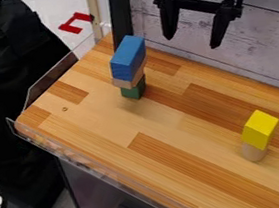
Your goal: Take the blue rectangular block off of the tower and put it in the middle of the table
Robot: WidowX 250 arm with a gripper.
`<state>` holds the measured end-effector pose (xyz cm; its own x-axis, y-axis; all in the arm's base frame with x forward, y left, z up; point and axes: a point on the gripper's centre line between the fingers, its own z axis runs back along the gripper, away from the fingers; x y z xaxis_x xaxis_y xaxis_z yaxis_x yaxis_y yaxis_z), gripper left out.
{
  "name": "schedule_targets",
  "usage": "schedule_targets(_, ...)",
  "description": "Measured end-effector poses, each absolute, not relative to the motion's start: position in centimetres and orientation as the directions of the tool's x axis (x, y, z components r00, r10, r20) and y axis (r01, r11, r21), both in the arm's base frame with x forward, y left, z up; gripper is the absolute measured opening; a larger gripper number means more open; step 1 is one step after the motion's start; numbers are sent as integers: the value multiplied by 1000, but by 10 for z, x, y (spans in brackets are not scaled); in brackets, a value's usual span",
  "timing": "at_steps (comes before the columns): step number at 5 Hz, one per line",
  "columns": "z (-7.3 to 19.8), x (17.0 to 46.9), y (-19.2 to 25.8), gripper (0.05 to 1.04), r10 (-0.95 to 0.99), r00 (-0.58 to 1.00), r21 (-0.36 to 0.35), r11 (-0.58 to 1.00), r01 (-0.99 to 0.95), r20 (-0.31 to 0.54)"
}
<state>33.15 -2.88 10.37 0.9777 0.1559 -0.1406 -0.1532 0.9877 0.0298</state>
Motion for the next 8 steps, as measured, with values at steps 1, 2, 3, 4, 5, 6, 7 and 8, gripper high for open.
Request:
schedule_targets(1,91,329,-29,999,156,971,40,988,-152,-180)
schedule_targets(2,89,329,-14,999,196,961,61,980,-187,-197)
schedule_targets(3,89,330,4,999,256,948,61,967,-249,-190)
schedule_targets(4,92,334,12,999,261,950,67,965,-253,-172)
schedule_targets(5,93,333,24,999,261,950,70,965,-252,-172)
schedule_targets(6,93,330,35,999,261,948,78,965,-250,-184)
schedule_targets(7,93,328,45,999,240,952,83,970,-228,-190)
schedule_targets(8,87,319,53,999,243,947,80,970,-231,-208)
